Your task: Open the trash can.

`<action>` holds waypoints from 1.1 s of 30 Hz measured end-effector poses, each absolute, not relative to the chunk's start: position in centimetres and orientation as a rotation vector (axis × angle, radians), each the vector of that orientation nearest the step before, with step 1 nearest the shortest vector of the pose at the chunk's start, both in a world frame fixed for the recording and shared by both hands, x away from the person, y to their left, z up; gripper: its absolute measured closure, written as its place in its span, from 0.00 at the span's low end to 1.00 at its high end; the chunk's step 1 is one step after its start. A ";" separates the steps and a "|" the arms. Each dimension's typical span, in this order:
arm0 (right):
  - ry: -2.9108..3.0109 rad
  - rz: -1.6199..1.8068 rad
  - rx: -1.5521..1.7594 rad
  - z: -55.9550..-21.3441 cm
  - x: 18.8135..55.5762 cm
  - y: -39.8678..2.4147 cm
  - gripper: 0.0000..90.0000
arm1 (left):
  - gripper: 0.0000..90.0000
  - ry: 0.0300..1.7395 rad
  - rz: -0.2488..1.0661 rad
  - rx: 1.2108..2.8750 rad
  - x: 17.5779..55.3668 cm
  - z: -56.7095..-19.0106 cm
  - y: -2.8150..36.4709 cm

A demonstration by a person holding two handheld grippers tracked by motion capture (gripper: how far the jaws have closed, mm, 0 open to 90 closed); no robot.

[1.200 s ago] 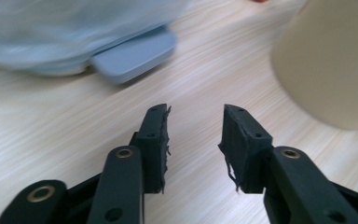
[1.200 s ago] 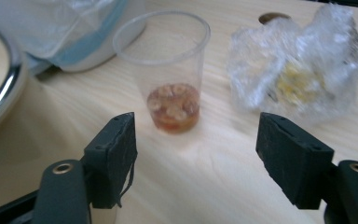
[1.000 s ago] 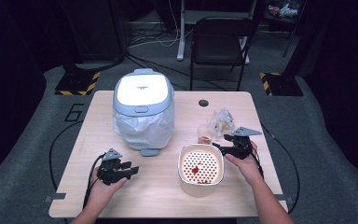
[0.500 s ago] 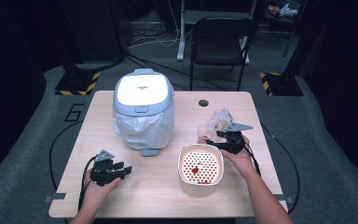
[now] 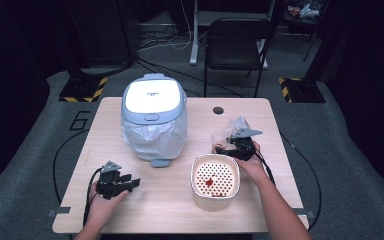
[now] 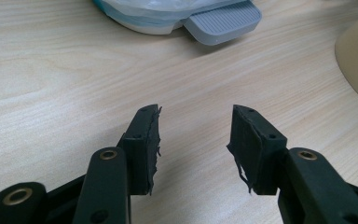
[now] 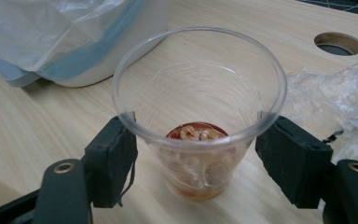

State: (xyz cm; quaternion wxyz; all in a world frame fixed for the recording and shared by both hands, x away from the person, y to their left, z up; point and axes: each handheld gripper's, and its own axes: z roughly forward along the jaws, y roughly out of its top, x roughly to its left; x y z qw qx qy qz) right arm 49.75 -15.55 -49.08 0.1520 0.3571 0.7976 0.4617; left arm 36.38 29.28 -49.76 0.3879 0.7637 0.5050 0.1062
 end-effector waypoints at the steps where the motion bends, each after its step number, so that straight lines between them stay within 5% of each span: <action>1: 2.282 1.337 1.022 -49.1 49.9 -15.5 0.32 | 0.58 1.286 0.271 1.942 36.4 -49.8 29.3; 9: 2.268 1.303 1.044 -49.5 50.1 -15.2 0.43 | 0.57 1.297 0.283 1.932 36.4 -49.8 29.5; 23: 2.244 1.226 1.077 -49.1 45.1 -20.1 0.45 | 0.57 1.283 0.297 1.912 36.9 -50.1 29.6; 33: 2.247 1.229 1.111 -49.1 41.6 -22.0 0.43 | 0.79 1.182 0.303 1.909 39.7 -49.0 26.1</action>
